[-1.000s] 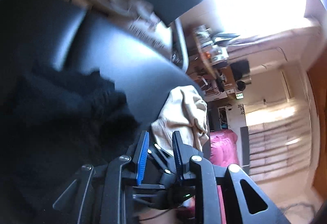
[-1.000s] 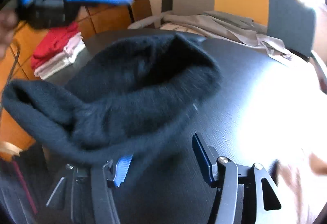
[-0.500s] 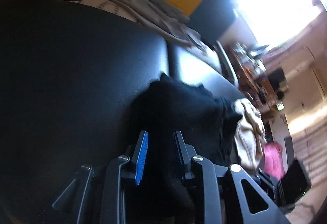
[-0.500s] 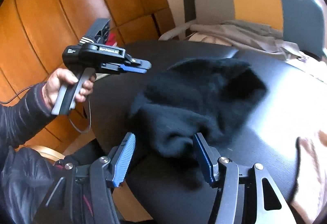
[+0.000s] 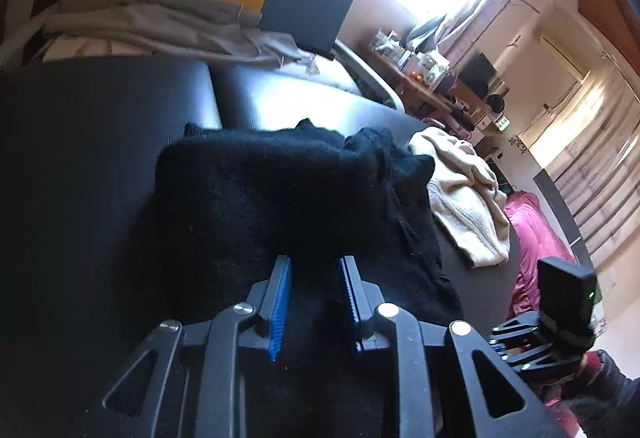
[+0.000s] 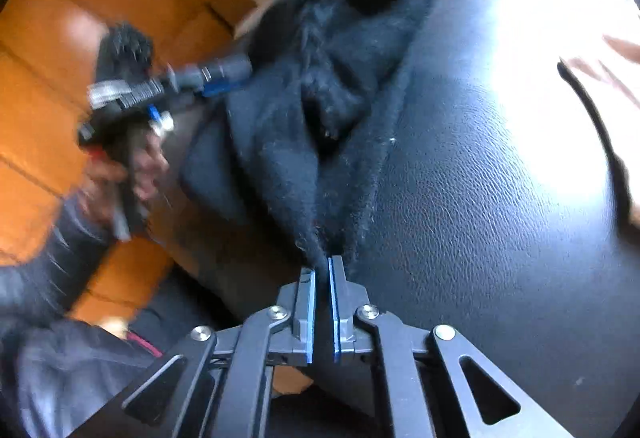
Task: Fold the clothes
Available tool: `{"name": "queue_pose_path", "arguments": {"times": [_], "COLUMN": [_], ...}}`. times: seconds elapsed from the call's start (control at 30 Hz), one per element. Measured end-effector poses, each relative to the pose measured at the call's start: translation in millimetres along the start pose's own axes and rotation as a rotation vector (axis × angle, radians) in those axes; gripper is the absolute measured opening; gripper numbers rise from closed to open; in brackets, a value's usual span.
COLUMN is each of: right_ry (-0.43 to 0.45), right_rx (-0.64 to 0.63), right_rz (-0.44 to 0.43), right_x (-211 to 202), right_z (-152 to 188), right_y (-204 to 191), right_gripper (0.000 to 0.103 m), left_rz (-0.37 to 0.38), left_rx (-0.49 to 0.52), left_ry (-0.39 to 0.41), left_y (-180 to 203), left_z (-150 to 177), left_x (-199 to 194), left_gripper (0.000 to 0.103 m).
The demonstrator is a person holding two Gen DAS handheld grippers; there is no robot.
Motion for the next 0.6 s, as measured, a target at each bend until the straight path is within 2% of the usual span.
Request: {"name": "queue_pose_path", "arguments": {"times": [0.03, 0.13, 0.2, 0.27, 0.3, 0.5, 0.6], "right_ry": [0.018, 0.092, 0.170, 0.243, 0.268, 0.310, 0.297], "right_rx": [0.002, -0.010, 0.017, 0.030, 0.032, 0.152, 0.222], "right_rz": [0.001, 0.009, 0.010, 0.028, 0.057, 0.134, 0.108], "right_x": [-7, -27, -37, -36, -33, 1, 15], "right_z": [0, -11, -31, -55, -66, -114, -128], "right_y": [0, 0, 4, 8, 8, 27, 34], "right_gripper": [0.011, 0.011, 0.026, 0.061, 0.066, 0.068, 0.067], "left_rz": [-0.002, 0.005, 0.006, 0.008, 0.010, 0.008, 0.002], "left_rx": [-0.001, -0.007, 0.000, -0.002, -0.005, 0.038, 0.072], "left_ry": [0.010, 0.061, 0.098, 0.113, 0.118, 0.106, 0.109], "left_y": [1, 4, 8, 9, 9, 12, 14], "left_z": [1, 7, 13, 22, 27, 44, 48], "left_x": [-5, -24, -33, -38, -39, -41, -42], "left_gripper": [0.024, 0.024, 0.024, 0.024, 0.024, 0.024, 0.024]}}
Point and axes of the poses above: each gripper's, at about its wrist camera, not at the fingertips, and x roughly the way its jaws point, y to its right, z to its underside, the point moved 1 cm from there along x, roughly the way its jaws point, and after that the axes turned 9 degrees about z, right-handed, at the moved point
